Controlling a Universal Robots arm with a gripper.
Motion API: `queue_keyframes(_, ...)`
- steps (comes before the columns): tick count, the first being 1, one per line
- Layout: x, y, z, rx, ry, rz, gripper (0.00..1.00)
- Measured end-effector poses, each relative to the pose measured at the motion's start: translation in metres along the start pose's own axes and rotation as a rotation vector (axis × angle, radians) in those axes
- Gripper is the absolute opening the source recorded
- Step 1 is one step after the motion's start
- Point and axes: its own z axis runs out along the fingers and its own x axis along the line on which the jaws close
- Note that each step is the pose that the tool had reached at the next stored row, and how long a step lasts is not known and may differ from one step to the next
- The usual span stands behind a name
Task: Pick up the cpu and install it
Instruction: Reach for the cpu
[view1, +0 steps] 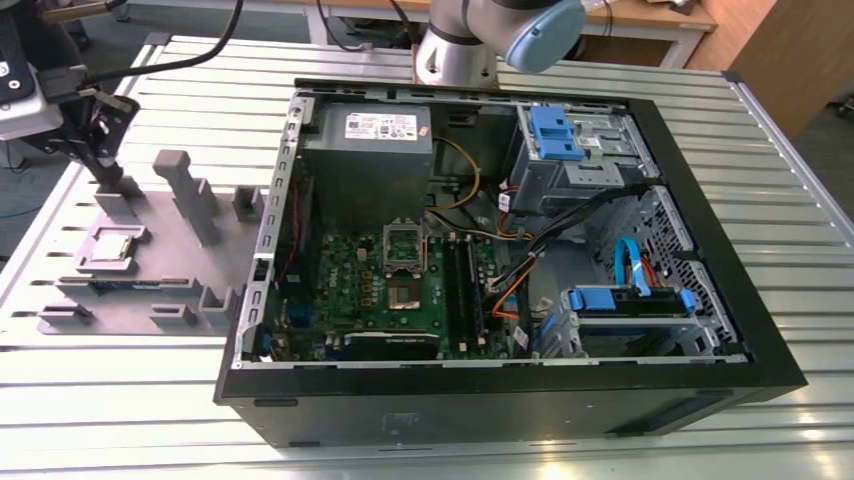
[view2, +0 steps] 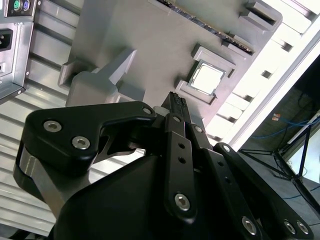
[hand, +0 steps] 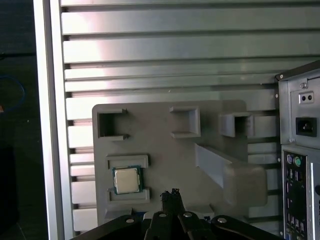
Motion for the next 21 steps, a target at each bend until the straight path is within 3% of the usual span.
queue_keyframes(21,0.0007,-0.0062,0.0074,0.0,0.0,0.0,0.11)
